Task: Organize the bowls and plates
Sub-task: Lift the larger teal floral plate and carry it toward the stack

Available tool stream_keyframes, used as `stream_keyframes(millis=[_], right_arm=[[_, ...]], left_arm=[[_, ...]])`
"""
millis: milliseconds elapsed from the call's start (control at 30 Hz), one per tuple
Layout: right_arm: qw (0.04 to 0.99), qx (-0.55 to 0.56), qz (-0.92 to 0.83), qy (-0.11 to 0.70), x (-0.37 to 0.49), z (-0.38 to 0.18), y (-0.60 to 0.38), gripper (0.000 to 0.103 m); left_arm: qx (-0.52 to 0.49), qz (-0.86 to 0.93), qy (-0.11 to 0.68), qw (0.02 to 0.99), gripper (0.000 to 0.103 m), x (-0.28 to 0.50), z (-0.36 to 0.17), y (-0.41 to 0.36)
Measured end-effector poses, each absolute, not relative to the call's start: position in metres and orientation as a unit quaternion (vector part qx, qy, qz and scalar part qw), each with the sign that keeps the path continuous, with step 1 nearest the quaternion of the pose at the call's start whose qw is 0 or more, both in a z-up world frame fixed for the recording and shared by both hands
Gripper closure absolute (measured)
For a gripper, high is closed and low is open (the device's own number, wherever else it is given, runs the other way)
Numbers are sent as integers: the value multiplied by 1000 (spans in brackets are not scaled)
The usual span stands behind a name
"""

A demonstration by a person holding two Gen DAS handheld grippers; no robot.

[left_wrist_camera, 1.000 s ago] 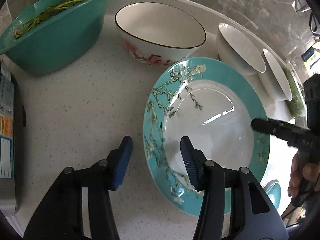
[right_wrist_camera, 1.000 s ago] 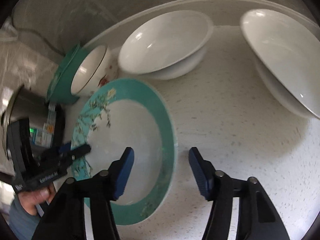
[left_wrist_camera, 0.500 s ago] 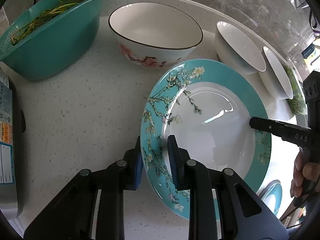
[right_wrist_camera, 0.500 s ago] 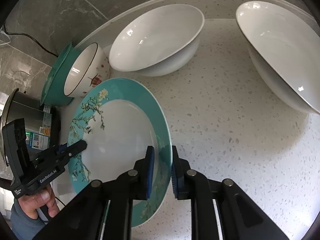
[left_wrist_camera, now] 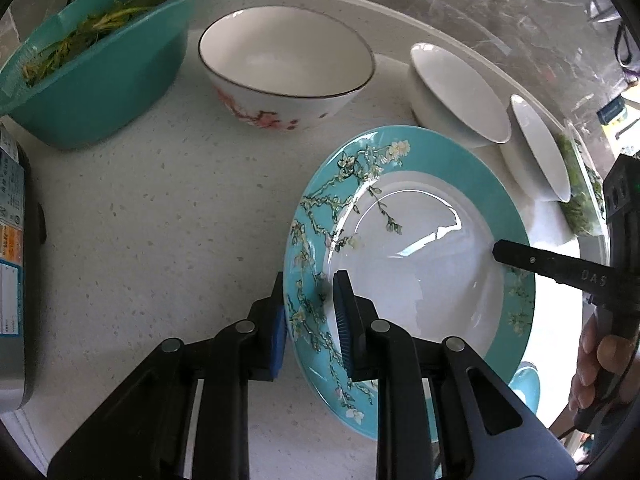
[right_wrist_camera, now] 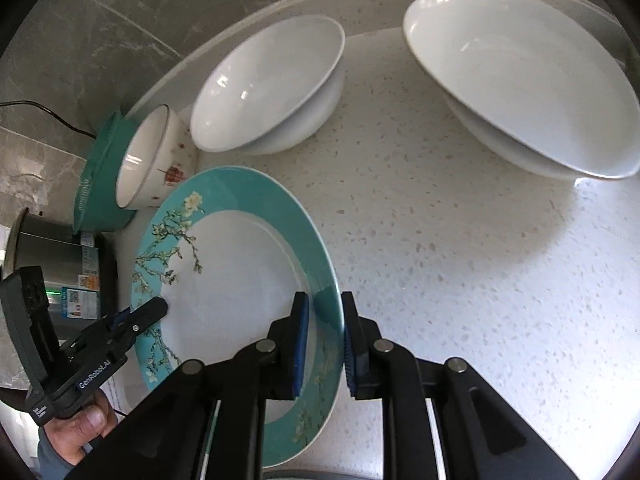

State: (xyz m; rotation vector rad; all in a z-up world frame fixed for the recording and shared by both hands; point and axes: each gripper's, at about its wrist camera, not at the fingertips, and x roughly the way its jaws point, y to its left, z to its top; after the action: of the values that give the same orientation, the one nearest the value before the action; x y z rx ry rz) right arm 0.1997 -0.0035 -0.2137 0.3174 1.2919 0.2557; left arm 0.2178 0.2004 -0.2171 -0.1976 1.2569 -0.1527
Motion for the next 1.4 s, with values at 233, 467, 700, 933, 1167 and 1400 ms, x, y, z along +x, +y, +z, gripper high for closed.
stream_keyframes(millis=[233,467,700,933,1167,1400], right_arm=[[796,154,112,575,178,-179,-18,85],[813,163,89,552,129,-147,-40,84],[817,169,68,547,72,-142,-65,83],[807,166,63,564,21,-166,-82,83],[804,152,74,570,-9,-186,-95,83],[812,119,78,566,-17,-201,-97,83]], left_arm=[[-83,-95,570,812,84,203,-189,191],[-69,-133,557,817,84,166,-156,166],[-49,-159,560,812,84,106,-148,131],[-43,-154,577,801,84,49,-168,103],[-26,-140,583,800,84,16,-184,83],[7,-120,576,809,84,9,-196,70]])
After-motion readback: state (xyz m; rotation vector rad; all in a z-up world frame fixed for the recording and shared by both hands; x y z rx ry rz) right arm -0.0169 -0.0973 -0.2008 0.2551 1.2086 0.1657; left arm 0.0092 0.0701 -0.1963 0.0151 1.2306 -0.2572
